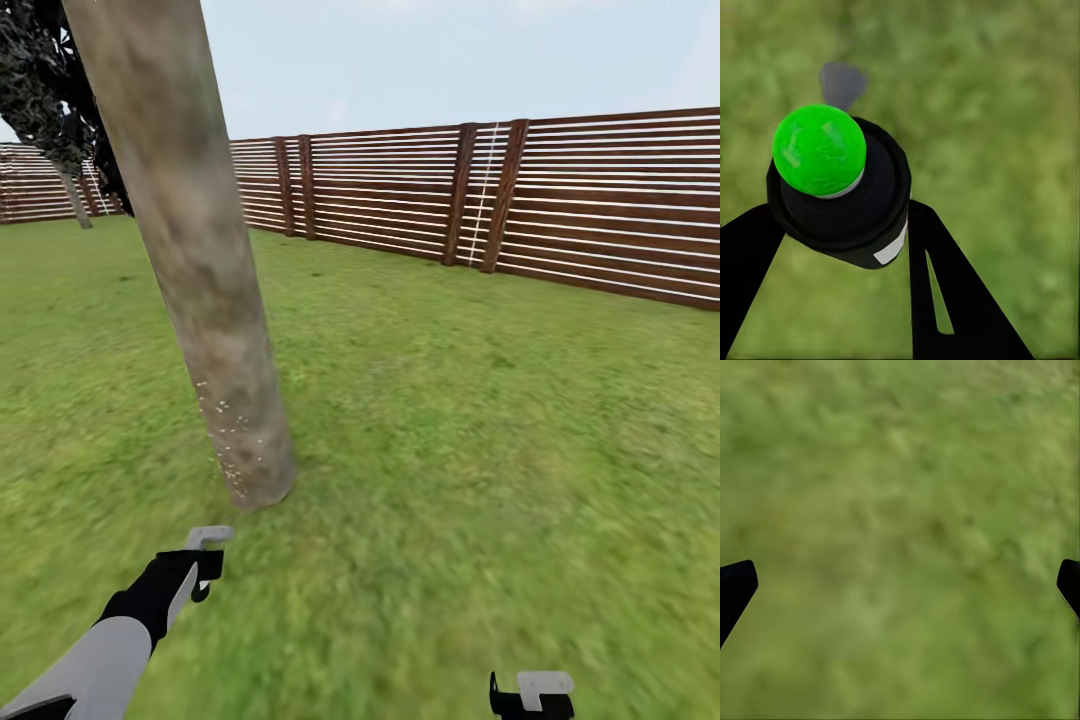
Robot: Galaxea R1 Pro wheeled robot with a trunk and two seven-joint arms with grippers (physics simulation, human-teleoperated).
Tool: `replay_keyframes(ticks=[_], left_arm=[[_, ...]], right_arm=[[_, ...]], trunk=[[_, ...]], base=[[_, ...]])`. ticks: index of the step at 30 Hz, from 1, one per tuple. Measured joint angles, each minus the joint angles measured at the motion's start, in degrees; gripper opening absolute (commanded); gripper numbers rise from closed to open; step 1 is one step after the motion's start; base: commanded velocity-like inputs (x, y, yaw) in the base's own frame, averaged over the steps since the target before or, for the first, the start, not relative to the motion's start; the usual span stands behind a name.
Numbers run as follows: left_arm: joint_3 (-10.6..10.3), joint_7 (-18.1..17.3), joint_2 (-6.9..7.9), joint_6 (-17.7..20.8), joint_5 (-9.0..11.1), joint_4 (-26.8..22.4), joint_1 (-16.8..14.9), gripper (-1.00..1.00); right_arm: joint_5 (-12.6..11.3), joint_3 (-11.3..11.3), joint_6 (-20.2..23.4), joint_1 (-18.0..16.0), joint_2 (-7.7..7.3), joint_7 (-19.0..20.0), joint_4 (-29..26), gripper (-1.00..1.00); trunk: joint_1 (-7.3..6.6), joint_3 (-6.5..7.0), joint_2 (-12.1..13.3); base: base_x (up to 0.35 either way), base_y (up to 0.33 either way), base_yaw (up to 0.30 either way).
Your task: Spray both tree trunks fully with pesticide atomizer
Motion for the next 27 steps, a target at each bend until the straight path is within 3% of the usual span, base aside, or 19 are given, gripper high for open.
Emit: replay_keyframes(ticks=[17, 27], left_arm=[[0.0, 0.0, 0.01, 0.1, -0.1, 0.0, 0.0, -1.0], [0.0, 0.0, 0.0, 0.1, 0.0, 0.0, 0.0, -1.0]], right_arm=[[0.1, 0.0, 0.0, 0.0, -0.06, -0.2, 0.0, 1.0], [0.1, 0.0, 0.0, 0.0, 0.0, -0.2, 0.0, 1.0]], trunk=[[0.0, 0.0, 0.0], [0.0, 0.0, 0.0]], base=[[0.189, -0.223, 0.013], [0.037, -0.265, 0.252]])
